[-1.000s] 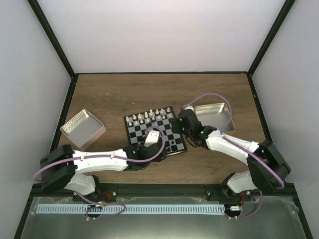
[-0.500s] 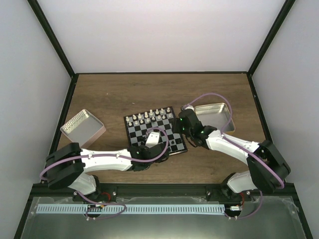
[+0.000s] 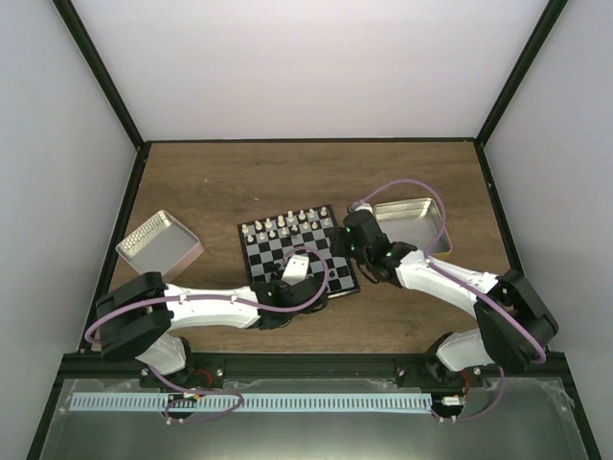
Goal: Set up the chess pieces on the board
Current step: Place the chess piece on the chessboard.
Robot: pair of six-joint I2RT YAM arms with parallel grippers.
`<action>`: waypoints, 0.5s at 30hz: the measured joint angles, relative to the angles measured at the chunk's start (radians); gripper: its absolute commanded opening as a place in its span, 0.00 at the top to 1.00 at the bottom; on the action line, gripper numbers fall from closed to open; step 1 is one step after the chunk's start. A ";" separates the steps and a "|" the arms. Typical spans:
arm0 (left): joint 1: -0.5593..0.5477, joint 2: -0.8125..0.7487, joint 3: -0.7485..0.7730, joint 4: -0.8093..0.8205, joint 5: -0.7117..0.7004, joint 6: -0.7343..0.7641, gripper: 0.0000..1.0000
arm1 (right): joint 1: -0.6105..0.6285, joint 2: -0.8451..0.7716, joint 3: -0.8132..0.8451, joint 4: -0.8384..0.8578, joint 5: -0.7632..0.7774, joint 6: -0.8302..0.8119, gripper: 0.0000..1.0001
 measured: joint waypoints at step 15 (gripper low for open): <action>0.000 -0.022 0.000 -0.008 -0.001 0.006 0.63 | -0.005 0.000 -0.009 0.003 -0.007 0.000 0.46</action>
